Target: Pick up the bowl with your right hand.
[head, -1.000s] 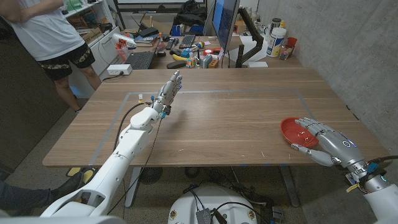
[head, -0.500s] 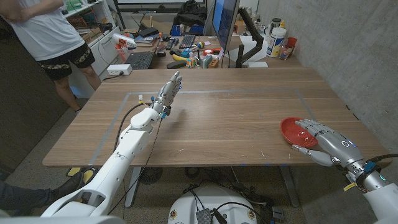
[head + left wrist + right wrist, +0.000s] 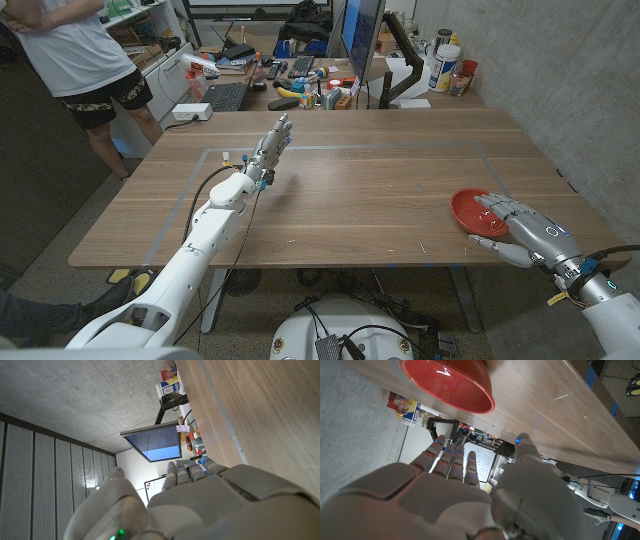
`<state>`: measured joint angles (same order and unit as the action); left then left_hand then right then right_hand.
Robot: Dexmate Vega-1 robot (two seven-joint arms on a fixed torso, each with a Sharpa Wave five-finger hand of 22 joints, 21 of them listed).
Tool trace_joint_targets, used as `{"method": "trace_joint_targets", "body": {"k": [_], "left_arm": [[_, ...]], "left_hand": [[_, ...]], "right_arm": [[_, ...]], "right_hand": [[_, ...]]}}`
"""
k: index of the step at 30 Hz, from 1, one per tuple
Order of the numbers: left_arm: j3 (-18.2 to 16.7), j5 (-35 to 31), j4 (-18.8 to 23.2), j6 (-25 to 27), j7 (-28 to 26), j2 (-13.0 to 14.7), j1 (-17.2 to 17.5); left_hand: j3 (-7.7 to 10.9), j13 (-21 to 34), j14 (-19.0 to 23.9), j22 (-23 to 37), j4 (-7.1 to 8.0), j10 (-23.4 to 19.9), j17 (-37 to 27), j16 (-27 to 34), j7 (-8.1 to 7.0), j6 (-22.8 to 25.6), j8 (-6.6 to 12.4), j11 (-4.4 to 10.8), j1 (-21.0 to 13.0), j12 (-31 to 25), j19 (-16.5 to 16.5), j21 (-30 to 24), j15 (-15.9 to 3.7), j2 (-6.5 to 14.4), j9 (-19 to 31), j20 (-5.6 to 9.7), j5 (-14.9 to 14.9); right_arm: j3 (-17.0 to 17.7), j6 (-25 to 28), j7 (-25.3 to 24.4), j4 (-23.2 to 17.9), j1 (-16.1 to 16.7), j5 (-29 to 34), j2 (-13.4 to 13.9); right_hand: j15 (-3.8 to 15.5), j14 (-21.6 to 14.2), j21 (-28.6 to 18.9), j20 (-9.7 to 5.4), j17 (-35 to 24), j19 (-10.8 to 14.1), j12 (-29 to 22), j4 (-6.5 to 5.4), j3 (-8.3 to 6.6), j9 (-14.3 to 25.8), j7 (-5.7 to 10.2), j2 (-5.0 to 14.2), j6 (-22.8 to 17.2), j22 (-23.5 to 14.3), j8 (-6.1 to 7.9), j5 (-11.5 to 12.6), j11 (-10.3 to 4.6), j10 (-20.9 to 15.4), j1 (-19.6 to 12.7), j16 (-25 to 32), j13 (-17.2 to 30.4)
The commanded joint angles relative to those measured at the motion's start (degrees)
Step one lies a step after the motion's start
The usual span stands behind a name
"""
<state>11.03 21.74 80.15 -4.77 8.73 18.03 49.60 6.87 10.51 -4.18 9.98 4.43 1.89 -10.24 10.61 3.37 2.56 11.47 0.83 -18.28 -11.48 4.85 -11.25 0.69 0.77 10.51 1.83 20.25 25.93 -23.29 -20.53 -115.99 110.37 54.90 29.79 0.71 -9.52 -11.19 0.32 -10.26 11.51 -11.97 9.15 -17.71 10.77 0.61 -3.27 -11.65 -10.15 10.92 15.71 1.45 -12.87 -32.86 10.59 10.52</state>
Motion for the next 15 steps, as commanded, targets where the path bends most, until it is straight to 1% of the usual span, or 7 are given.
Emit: {"method": "trace_joint_targets", "body": {"k": [1,4,6,15], "left_arm": [[-0.2,0.0,0.0,0.0,0.1,0.1,0.0],[-0.3,0.1,0.1,0.0,0.0,0.1,0.1],[-0.4,0.1,0.2,0.1,0.0,0.2,0.2],[-0.4,0.2,-0.2,0.1,0.1,0.2,0.1]], "left_hand": [[-0.33,0.3,-0.1,0.3,-0.12,0.3,-0.3,0.1,0.13,0.4,-0.07,0.23,-0.6,0.0,0.4,-0.2,0.02,0.1,0.2,-0.17,-0.2],[-0.37,0.3,-0.2,0.3,-0.12,0.3,-0.3,0.1,0.1,0.4,-0.07,0.13,-0.7,0.0,0.4,-0.1,-0.03,0.1,0.2,-0.14,-0.2],[-0.39,0.3,-0.2,0.3,-0.12,0.3,-0.3,0.1,0.14,0.5,-0.05,0.14,-0.7,0.0,0.4,-0.1,-0.03,0.1,0.2,-0.15,-0.2],[-0.48,0.3,-0.2,0.3,-0.11,0.3,-0.3,0.1,0.06,0.4,-0.1,0.17,-0.7,0.0,0.4,-0.2,0.04,0.2,0.2,-0.15,-0.2]], "right_arm": [[-0.9,2.7,0.6,-0.3,0.2,0.6,1.1],[-1.1,3.7,1.3,-0.5,0.1,0.6,1.4],[-1.2,4.0,1.7,-0.5,0.1,0.5,1.6],[-1.8,6.9,4.3,-1.2,0.2,1.3,2.7]], "right_hand": [[-0.34,-0.3,0.0,0.33,-0.3,0.4,0.0,-0.13,0.13,0.2,-0.11,-0.46,0.2,-0.2,0.15,0.6,0.03,0.1,0.1,0.2,0.3],[-0.39,-0.6,-0.1,0.39,-0.3,0.5,-0.1,-0.17,0.16,0.2,-0.07,-0.56,-0.1,-0.2,0.29,0.7,0.1,0.0,0.0,0.3,0.3],[-0.41,-0.9,-0.1,0.41,-0.3,0.5,-0.1,-0.21,0.16,0.2,-0.03,-0.61,-0.4,-0.2,0.42,0.8,-0.13,0.1,0.0,0.4,0.3],[-0.83,-1.4,-0.2,0.68,-0.3,0.8,0.0,-0.28,-0.01,0.3,-0.05,-0.57,-1.2,-0.2,0.75,1.1,0.6,0.3,-0.6,0.5,0.3]]}}
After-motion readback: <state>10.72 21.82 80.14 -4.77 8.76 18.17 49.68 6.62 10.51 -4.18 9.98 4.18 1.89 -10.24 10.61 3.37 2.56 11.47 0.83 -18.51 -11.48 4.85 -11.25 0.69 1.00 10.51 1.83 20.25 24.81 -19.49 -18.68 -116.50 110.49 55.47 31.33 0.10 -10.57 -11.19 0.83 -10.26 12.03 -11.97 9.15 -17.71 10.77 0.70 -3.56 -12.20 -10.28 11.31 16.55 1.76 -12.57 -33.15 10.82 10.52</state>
